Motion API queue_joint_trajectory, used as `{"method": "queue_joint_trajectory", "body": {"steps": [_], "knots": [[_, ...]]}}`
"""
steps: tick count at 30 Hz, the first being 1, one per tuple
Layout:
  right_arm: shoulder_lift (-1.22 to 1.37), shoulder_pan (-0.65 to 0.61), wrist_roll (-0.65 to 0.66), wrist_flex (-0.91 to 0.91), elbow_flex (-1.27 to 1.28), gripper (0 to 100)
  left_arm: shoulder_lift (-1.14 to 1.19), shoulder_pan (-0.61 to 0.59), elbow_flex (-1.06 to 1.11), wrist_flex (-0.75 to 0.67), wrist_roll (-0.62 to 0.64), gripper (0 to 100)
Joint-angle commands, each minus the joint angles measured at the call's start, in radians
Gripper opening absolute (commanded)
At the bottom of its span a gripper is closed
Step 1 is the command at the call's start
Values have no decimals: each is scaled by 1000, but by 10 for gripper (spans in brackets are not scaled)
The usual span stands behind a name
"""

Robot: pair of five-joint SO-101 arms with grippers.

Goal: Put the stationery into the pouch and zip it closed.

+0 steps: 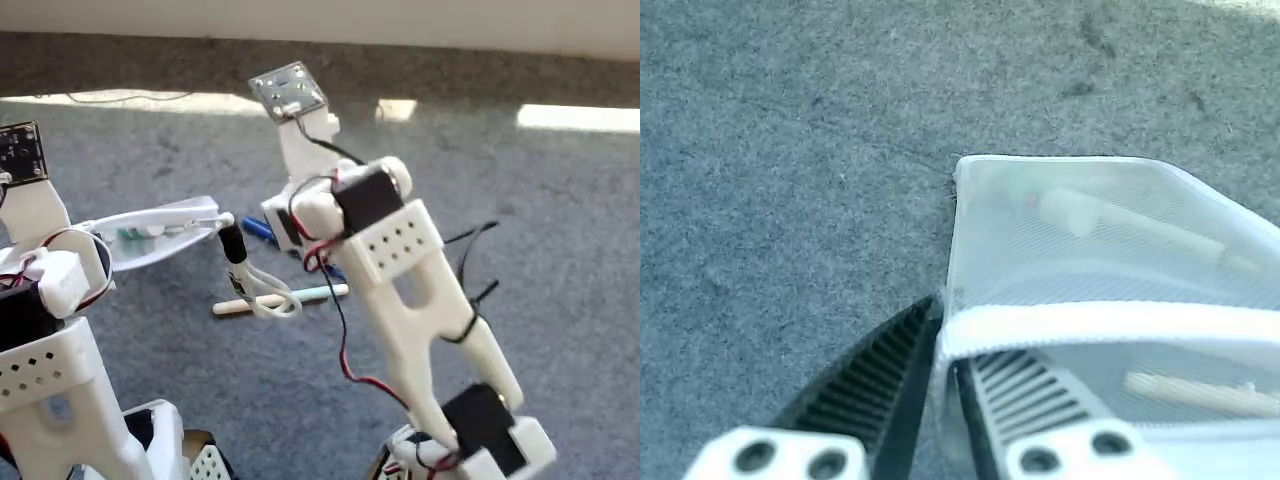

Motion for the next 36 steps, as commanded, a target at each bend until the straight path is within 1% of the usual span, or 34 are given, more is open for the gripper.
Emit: {"method": "queue_joint_trajectory", "body": {"steps": [1,6,11,13,19,26,30,33,36], "knots": [[-170,-10,3,-156,133,5,1,-15,4,-17,5,7],[-340,-15,3,-325,325,5,1,-15,4,-17,5,7],[-484,-90,3,-479,501,5,1,-15,5,-17,5,7],[-530,-119,2,-568,575,5,1,-15,5,-17,5,7],[-664,-157,2,-822,792,5,1,-15,5,-17,5,7],[-862,-240,2,-928,934,5,1,-15,5,-17,5,7],[-964,-300,2,-1018,1026,5,1,-15,5,-18,5,7],[-1015,-341,2,-1147,1115,5,1,-15,5,-18,5,7],[-1032,-380,2,-1342,1222,5,1,-15,5,-18,5,7]]}}
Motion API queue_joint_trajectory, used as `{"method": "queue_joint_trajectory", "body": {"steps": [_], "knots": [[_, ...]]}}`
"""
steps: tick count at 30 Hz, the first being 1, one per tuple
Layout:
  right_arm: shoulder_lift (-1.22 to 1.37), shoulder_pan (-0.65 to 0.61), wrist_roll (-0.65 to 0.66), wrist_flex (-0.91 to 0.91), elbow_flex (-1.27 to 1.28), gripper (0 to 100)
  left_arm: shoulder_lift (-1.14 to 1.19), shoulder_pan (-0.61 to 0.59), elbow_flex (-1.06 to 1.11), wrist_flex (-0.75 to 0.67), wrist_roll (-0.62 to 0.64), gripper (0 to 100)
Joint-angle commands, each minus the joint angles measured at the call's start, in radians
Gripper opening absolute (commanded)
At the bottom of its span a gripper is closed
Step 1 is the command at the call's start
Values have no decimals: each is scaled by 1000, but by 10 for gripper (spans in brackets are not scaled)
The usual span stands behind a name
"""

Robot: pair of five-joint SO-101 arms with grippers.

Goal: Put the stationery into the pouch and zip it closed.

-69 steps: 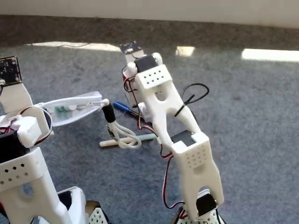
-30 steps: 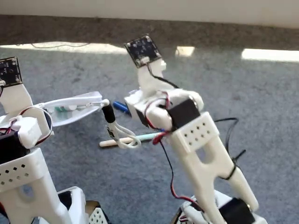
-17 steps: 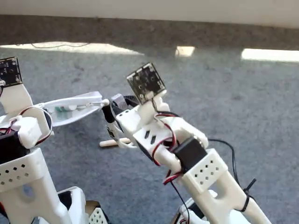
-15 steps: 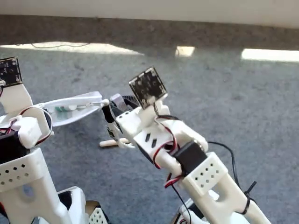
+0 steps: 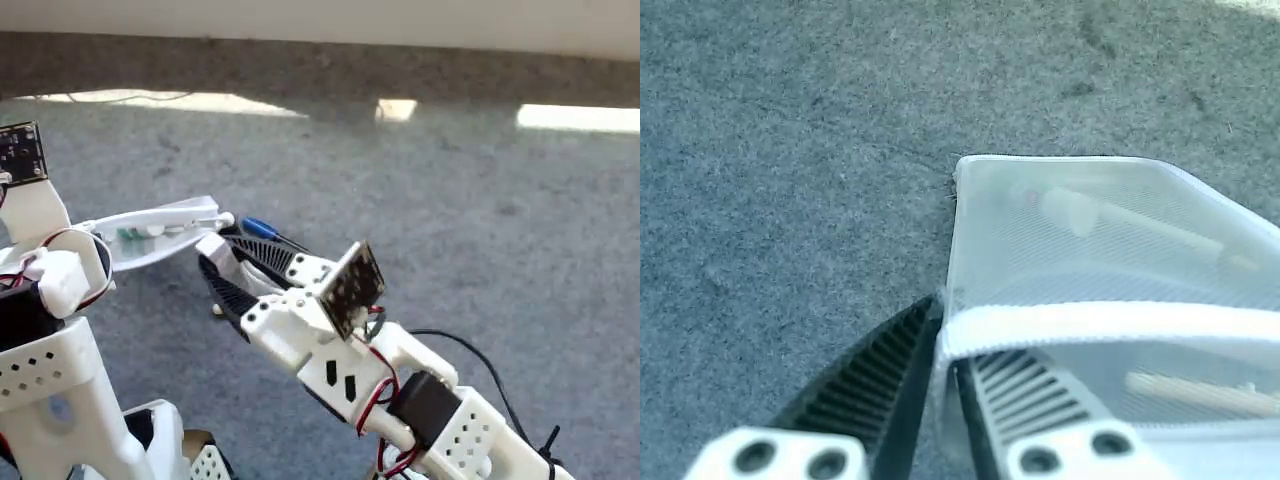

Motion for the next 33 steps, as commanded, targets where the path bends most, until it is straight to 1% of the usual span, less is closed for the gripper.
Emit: {"method": "queue_joint_trajectory", "body": {"steps": [1,4,6,8,13,21,24,28,33], "knots": [[-31,-50,2,-265,90,5,1,-15,5,-18,5,7],[-31,-81,6,-518,194,5,1,-15,5,-18,5,7],[-30,-87,5,-630,242,5,1,-15,5,-18,5,7],[-27,-87,5,-671,260,5,1,-15,5,-18,5,7],[102,-87,3,-723,151,5,1,-15,5,-18,5,7],[423,-82,9,-1030,53,5,1,-15,31,-18,5,7],[532,-79,11,-1090,10,5,1,-15,31,-18,5,7],[657,-39,11,-1167,-51,5,1,-15,31,-18,3,7],[753,-25,11,-1264,-62,5,1,-15,31,-20,3,7]]}}
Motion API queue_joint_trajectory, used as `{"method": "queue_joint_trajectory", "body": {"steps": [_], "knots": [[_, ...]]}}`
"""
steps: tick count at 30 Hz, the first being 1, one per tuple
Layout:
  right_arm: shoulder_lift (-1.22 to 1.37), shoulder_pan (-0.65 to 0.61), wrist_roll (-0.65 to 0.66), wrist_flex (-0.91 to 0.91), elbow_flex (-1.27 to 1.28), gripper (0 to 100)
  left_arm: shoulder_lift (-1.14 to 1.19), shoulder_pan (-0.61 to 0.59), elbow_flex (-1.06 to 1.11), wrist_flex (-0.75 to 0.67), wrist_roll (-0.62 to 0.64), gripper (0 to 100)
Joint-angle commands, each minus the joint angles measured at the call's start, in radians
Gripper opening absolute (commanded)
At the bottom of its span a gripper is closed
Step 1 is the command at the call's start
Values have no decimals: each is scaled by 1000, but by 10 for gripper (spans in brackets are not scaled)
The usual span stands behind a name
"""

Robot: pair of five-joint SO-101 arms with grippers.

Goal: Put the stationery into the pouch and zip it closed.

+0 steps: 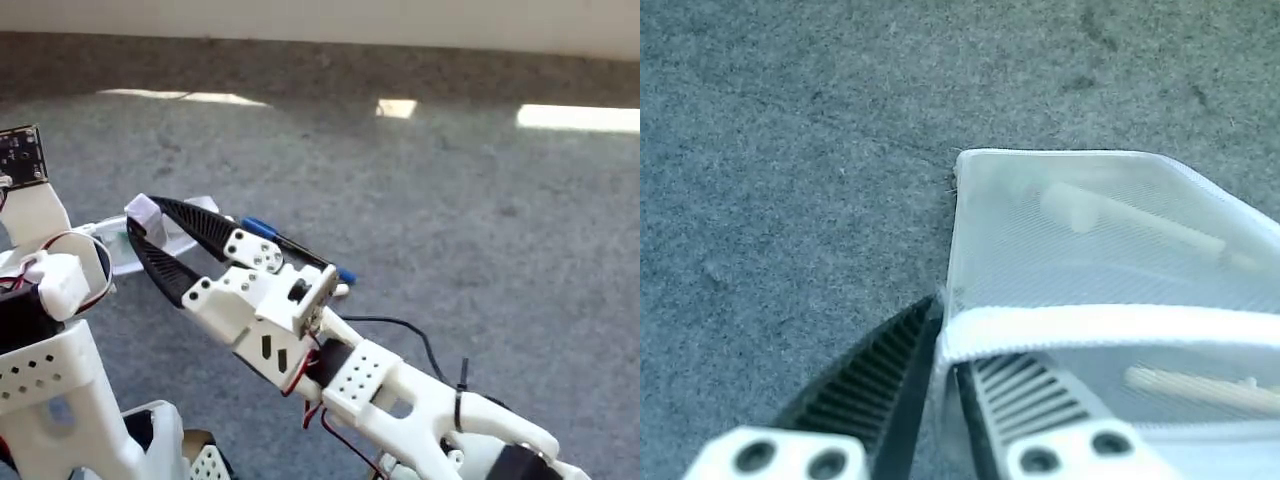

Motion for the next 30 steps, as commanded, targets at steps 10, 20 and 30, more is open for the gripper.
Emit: {"method": "queue_joint_trajectory", "body": {"steps": [10,20,30], "knots": [[61,16,11,-81,1,5,1,-15,15,-32,3,7],[102,22,9,-74,-5,5,1,-15,15,-29,3,7],[272,50,9,-143,-71,9,1,-15,15,-26,3,7]]}}
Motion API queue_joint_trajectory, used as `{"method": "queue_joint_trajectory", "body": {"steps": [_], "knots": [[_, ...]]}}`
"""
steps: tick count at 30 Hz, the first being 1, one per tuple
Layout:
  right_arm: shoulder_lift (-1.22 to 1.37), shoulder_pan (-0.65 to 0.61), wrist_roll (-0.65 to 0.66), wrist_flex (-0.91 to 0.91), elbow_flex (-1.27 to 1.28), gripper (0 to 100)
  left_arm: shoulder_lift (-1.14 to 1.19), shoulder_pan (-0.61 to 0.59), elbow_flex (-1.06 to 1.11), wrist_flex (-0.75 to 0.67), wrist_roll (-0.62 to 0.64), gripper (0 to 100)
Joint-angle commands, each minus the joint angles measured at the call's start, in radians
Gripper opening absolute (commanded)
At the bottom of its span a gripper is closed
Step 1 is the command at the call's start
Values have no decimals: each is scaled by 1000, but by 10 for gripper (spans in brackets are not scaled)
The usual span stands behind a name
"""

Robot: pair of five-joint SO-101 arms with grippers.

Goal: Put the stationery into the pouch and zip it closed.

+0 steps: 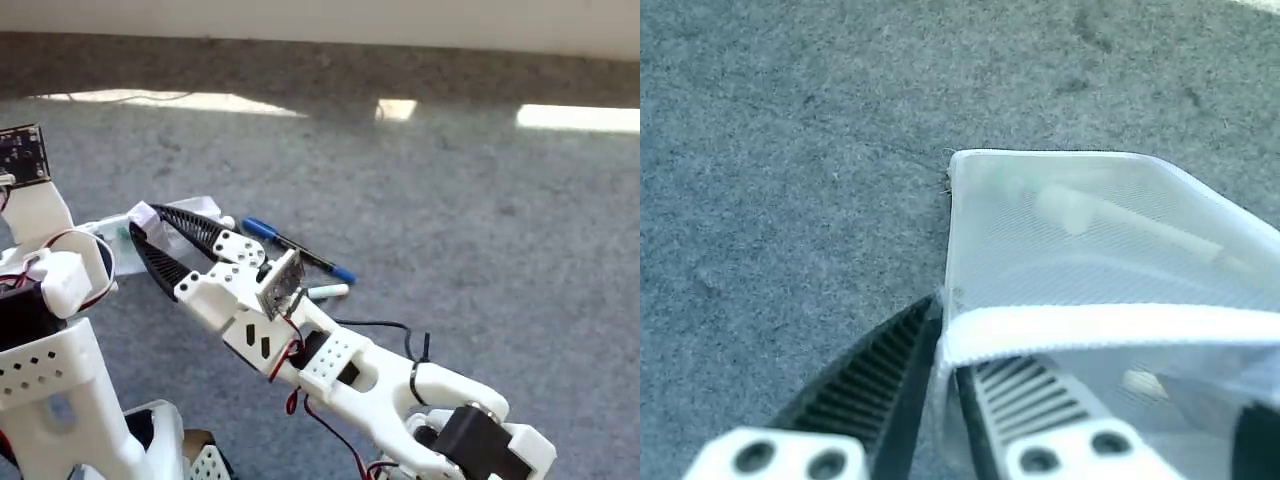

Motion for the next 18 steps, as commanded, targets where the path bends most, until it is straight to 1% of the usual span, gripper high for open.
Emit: {"method": "queue_joint_trajectory", "body": {"steps": [1,5,7,9,10,12,18], "knots": [[-1,24,12,-50,-45,9,1,-15,4,-9,3,7],[-1,22,14,-48,-45,22,1,-15,4,-9,3,7],[-1,22,18,-47,-42,78,1,-15,4,-9,3,7],[-1,22,72,-45,-41,141,1,-15,4,-9,3,7],[-1,22,95,-45,-33,157,1,-15,4,-9,3,7],[-2,18,121,-50,-10,159,1,-15,4,-9,3,7],[-4,19,121,-51,7,159,1,-45,4,-12,3,7]]}}
